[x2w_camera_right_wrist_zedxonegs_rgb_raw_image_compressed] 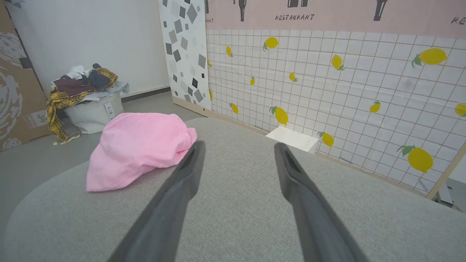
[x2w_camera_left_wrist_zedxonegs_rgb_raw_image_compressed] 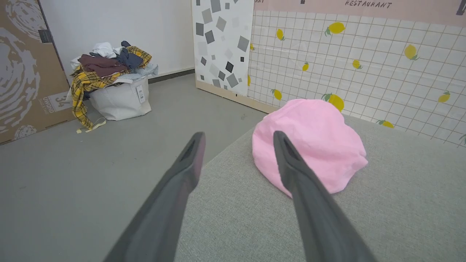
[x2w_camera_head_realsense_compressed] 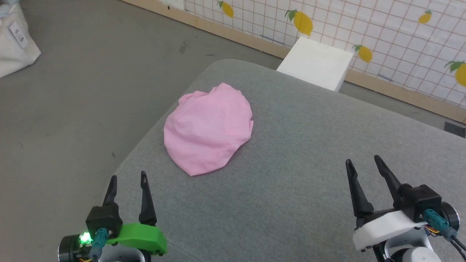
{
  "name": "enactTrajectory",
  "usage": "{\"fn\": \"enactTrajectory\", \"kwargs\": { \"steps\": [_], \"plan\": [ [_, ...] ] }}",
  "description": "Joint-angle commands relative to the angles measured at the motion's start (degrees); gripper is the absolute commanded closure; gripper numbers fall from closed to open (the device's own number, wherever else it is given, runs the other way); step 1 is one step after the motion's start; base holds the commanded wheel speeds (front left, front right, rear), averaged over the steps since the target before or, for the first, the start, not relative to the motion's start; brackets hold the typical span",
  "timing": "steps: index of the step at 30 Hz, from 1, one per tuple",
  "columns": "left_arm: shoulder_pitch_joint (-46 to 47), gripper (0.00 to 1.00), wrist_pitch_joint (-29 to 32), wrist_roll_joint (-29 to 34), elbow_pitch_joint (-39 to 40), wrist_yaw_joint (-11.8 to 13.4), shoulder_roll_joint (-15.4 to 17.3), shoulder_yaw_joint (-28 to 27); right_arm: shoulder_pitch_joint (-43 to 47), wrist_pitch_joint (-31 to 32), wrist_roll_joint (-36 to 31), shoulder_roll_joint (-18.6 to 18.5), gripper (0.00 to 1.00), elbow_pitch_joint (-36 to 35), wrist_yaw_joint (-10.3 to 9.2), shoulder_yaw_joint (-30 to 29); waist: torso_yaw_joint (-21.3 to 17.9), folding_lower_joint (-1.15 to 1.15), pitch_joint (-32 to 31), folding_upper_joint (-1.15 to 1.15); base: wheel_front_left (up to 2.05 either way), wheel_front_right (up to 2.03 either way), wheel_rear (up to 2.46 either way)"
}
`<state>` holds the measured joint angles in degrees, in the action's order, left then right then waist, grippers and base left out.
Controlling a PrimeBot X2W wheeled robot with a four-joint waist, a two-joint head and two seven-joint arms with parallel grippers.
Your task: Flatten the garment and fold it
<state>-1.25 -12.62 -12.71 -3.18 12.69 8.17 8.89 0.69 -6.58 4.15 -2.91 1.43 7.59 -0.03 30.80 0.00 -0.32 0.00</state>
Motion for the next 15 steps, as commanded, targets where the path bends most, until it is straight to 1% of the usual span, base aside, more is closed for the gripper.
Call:
{"fn": "enactTrajectory", "kwargs": {
  "steps": [1, 9, 12, 15],
  "plan": [
    [-1.1, 0.00, -0.6, -0.5, -0.2, 0.6, 0.5, 0.4, -1.1, -0.5, 0.5, 0.0, 0.00, 0.0, -0.09, 0.1, 0.6, 0.00, 0.2, 0.00, 0.00, 0.00, 0.00],
    [-1.1, 0.00, -1.5, -1.6, -0.2, 1.5, 0.7, 1.0, -1.3, -0.9, 0.6, 0.0, 0.00, -0.2, -0.09, -0.1, 2.3, 0.00, 0.8, 0.00, 0.00, 0.00, 0.00],
    [-0.1, 0.00, -1.8, -3.1, -0.2, 1.1, 0.5, 1.1, -1.6, -1.0, 0.7, 0.0, 0.00, -0.2, -0.09, 0.1, 2.4, 0.00, 1.6, 0.00, 0.00, 0.00, 0.00],
    [2.8, 0.00, -1.1, -4.6, -0.6, -0.1, 0.8, 1.6, -2.2, -0.8, 0.5, 0.0, 0.00, -0.6, -0.10, 0.4, 1.9, 0.00, 3.2, 0.00, 0.00, 0.00, 0.00]
  ]
}}
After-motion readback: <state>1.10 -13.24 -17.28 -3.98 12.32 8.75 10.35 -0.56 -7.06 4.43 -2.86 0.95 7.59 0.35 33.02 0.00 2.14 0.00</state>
